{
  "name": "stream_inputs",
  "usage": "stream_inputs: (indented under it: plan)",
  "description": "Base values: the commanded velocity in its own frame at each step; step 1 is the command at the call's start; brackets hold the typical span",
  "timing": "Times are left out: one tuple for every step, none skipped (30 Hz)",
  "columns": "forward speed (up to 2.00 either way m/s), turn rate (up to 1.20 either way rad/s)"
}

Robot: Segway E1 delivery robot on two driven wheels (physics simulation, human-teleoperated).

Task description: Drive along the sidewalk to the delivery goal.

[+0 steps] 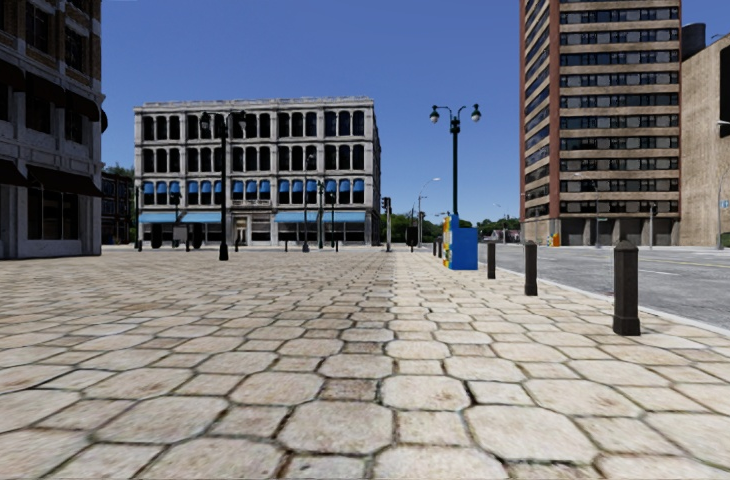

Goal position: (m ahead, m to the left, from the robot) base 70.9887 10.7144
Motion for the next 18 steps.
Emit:
stream_inputs:
  plan:
    - [2.0,0.0]
    - [2.0,0.0]
    - [2.0,0.0]
    - [2.0,0.0]
    - [2.0,0.0]
    - [2.0,0.0]
    - [2.0,0.0]
    - [2.0,0.0]
    - [2.0,0.0]
    - [2.0,0.0]
    - [2.0,0.0]
    - [2.0,0.0]
    - [2.0,0.0]
    - [2.0,0.0]
    - [2.0,0.0]
    - [2.0,0.0]
    - [2.0,0.0]
    - [2.0,0.0]
